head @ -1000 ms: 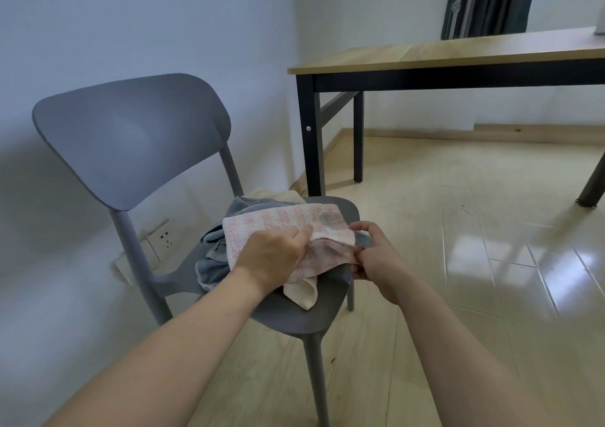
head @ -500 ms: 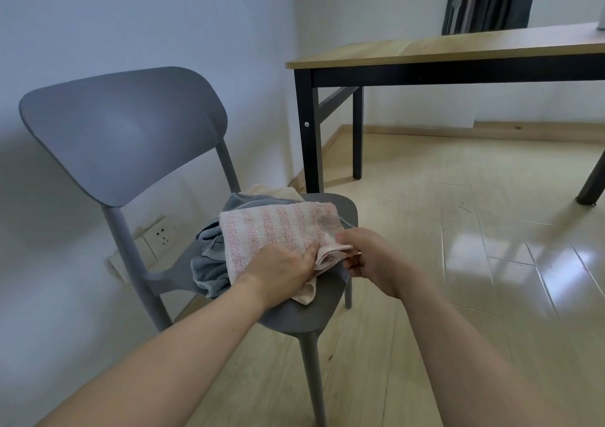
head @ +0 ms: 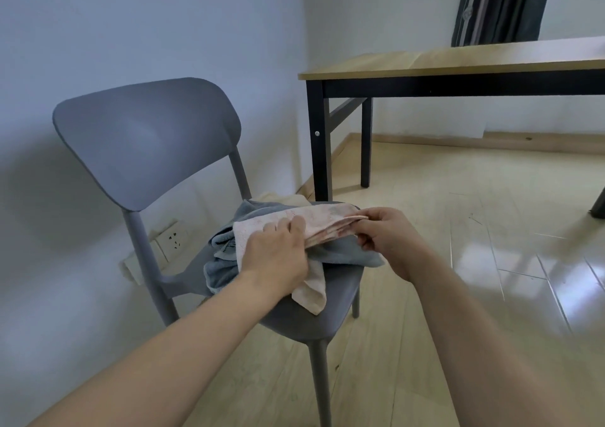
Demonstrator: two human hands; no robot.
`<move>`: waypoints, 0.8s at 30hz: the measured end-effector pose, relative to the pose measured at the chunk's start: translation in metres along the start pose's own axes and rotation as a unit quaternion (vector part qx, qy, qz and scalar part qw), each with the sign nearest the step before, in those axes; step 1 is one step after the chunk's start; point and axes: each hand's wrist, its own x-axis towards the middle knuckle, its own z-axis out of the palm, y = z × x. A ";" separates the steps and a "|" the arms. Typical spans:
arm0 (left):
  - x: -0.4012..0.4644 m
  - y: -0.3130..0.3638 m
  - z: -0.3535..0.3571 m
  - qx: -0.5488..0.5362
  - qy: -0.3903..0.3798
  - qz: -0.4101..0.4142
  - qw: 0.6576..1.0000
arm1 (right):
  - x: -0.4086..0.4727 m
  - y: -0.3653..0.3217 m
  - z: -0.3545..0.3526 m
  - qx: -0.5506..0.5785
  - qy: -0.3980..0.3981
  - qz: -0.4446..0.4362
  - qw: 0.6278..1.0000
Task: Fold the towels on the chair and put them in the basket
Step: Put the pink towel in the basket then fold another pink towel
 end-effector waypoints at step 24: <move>-0.101 -0.010 -0.098 -0.322 0.098 0.043 0.941 | -0.135 -0.062 -0.013 -0.230 -0.080 -0.224 0.944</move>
